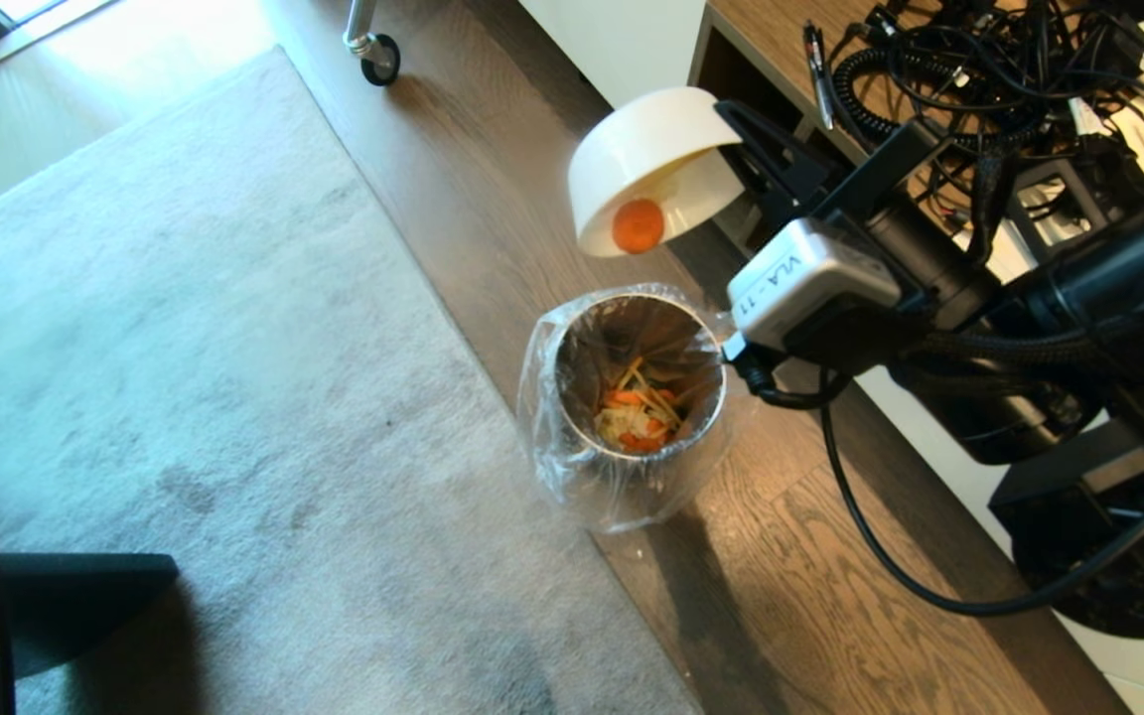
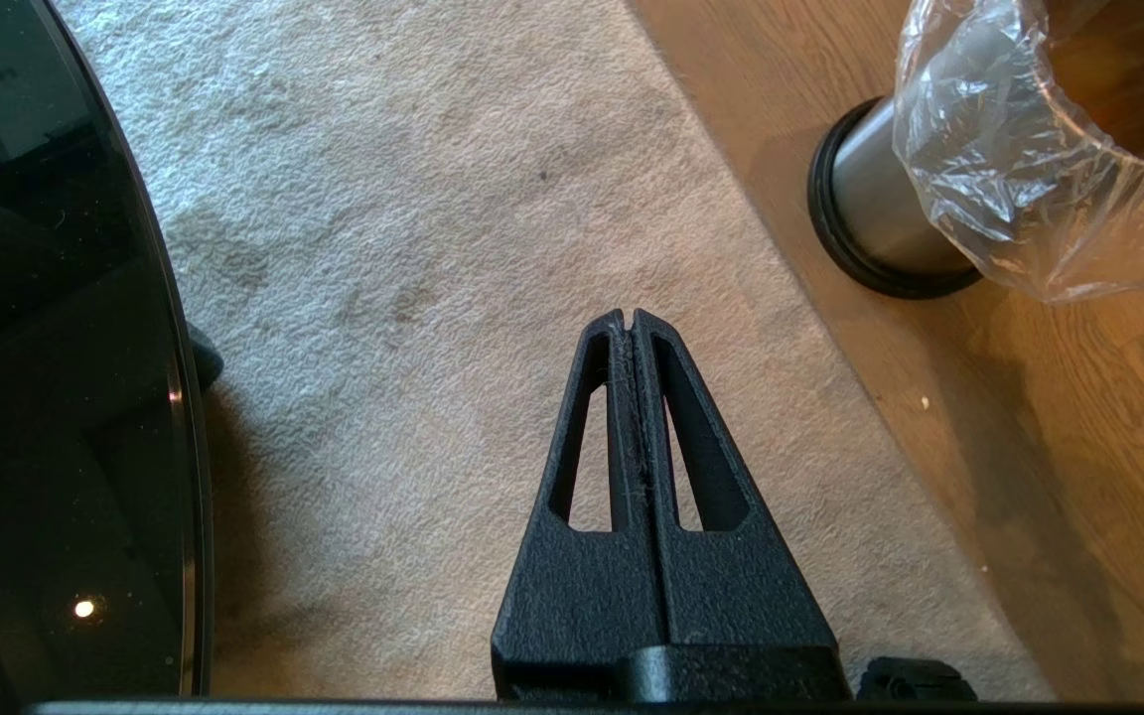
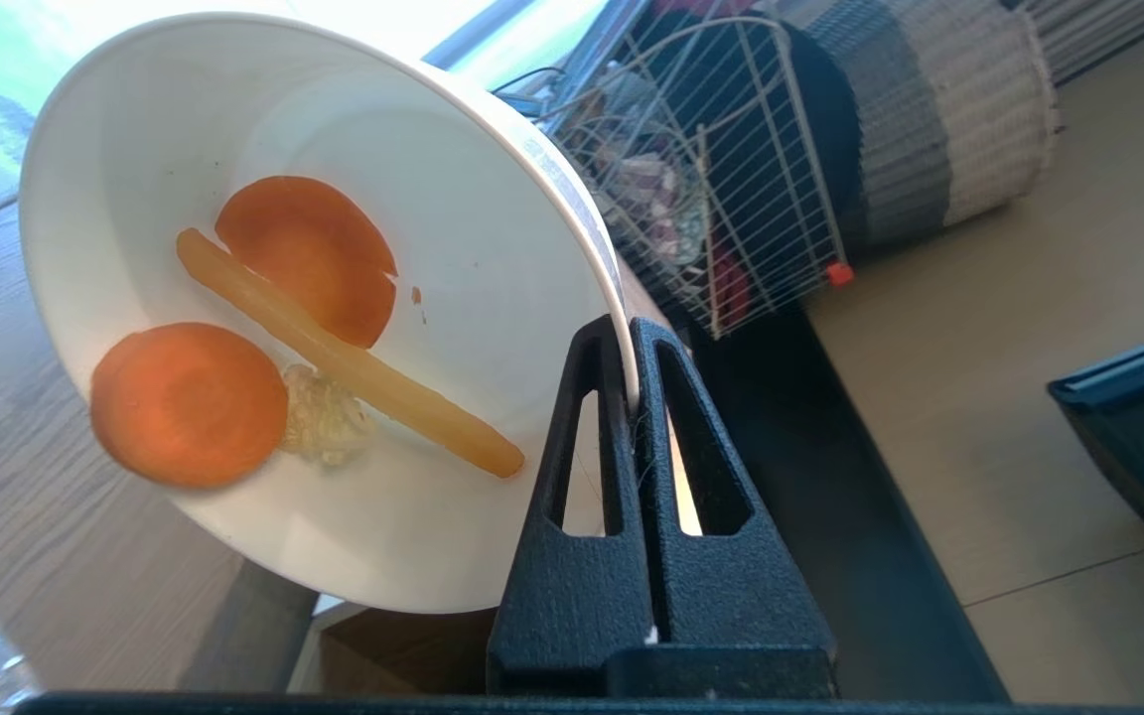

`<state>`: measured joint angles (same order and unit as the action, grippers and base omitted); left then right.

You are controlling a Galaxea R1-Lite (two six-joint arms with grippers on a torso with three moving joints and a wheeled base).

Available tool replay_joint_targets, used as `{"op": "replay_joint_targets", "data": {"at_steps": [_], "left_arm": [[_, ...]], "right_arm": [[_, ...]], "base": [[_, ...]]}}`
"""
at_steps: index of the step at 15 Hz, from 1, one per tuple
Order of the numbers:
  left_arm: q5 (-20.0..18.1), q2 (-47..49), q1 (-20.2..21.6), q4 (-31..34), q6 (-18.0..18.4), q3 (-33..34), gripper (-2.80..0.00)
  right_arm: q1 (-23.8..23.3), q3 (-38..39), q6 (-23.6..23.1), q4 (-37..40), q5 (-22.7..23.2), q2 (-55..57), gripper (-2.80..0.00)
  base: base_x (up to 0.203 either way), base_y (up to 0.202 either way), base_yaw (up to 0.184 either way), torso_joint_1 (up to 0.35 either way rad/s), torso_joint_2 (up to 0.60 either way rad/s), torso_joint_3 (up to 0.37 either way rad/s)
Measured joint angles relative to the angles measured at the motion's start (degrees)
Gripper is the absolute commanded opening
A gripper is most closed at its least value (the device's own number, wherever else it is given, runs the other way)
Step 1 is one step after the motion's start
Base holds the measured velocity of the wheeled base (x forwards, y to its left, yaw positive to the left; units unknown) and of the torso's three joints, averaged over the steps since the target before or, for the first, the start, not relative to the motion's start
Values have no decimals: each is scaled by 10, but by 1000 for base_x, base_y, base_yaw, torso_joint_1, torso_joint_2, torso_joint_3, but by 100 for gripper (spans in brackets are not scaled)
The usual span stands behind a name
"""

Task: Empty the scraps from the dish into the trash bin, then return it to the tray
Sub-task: Pour the leftover food from the bowl into the trash can

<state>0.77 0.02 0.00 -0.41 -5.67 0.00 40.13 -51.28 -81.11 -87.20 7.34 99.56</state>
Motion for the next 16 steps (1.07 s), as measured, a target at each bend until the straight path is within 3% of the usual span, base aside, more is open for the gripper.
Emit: {"op": "replay_joint_targets", "data": {"at_steps": [4, 16], "left_arm": [[0, 0, 0, 0, 0, 0, -280], [0, 0, 0, 0, 0, 0, -280]], "right_arm": [[0, -23, 1, 0, 23, -6, -280], [2, -22, 2, 0, 31, -52, -280]], "base": [[0, 0, 0, 0, 0, 0], [0, 0, 0, 0, 0, 0]]}}
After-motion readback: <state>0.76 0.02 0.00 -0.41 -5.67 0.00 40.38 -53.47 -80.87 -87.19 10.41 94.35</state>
